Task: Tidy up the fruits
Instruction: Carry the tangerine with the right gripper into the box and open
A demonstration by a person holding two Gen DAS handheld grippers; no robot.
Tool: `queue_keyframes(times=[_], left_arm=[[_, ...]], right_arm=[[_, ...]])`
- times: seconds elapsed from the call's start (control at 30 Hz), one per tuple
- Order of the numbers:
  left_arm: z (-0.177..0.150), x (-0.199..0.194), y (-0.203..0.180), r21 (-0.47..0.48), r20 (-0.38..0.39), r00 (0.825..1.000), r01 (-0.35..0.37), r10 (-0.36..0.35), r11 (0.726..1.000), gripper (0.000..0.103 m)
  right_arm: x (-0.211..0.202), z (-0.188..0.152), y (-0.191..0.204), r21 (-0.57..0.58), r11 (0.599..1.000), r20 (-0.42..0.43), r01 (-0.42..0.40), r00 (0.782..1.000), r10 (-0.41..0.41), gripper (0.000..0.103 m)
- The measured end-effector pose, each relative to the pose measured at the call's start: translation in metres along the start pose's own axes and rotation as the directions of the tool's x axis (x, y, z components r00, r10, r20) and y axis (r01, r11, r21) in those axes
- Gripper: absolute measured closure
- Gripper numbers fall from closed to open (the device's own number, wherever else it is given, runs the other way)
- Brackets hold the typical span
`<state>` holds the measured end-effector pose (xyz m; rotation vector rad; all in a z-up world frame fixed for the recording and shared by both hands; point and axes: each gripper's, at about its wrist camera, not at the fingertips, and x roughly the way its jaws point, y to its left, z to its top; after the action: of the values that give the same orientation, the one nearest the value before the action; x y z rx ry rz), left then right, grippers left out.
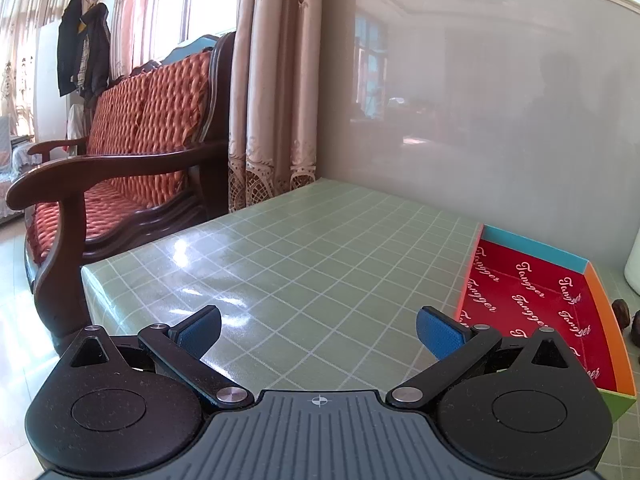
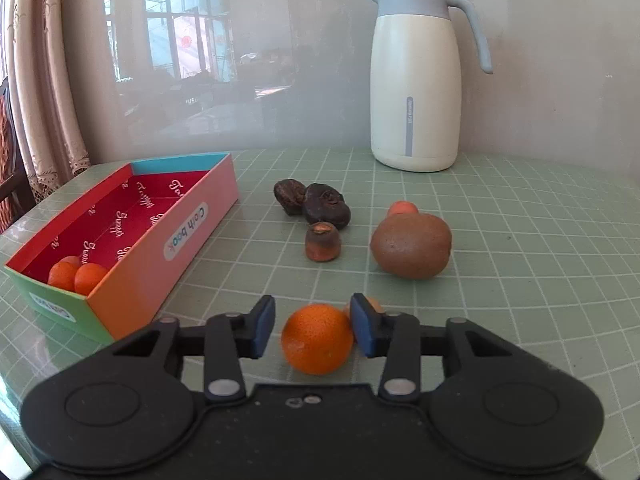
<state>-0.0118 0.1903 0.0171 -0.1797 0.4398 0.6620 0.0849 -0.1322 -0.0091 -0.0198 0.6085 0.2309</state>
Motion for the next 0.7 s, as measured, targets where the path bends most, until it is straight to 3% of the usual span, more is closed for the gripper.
queue_keyframes(times=[0.33, 0.43, 0.5, 0.7], left_arm=[[-0.001, -0.001, -0.006, 0.004, -0.003, 1.000, 0.010, -0.010, 1.000, 0.000], [0.000, -0.002, -0.008, 0.005, 0.000, 1.000, 0.012, -0.012, 1.000, 0.000], [-0.001, -0.003, -0.009, 0.007, 0.000, 1.000, 0.014, -0.014, 1.000, 0.000], [0.000, -0.003, -0.009, 0.011, 0.003, 1.000, 0.015, -0.015, 1.000, 0.000]], right_arm=[[-0.014, -0.008, 0.012, -0.082, 0.997, 0.021, 0.010, 1.000, -0.008, 0.066], [-0.007, -0.012, 0.015, -0.130, 0.990, -0.013, 0.054, 0.998, -0.056, 0.059], [0.000, -0.014, 0.005, -0.074, 0.997, -0.054, 0.027, 0.998, -0.031, 0.064], [-0.001, -0.014, -0.004, -0.002, 1.000, -0.045, -0.010, 0.999, 0.009, 0.065]])
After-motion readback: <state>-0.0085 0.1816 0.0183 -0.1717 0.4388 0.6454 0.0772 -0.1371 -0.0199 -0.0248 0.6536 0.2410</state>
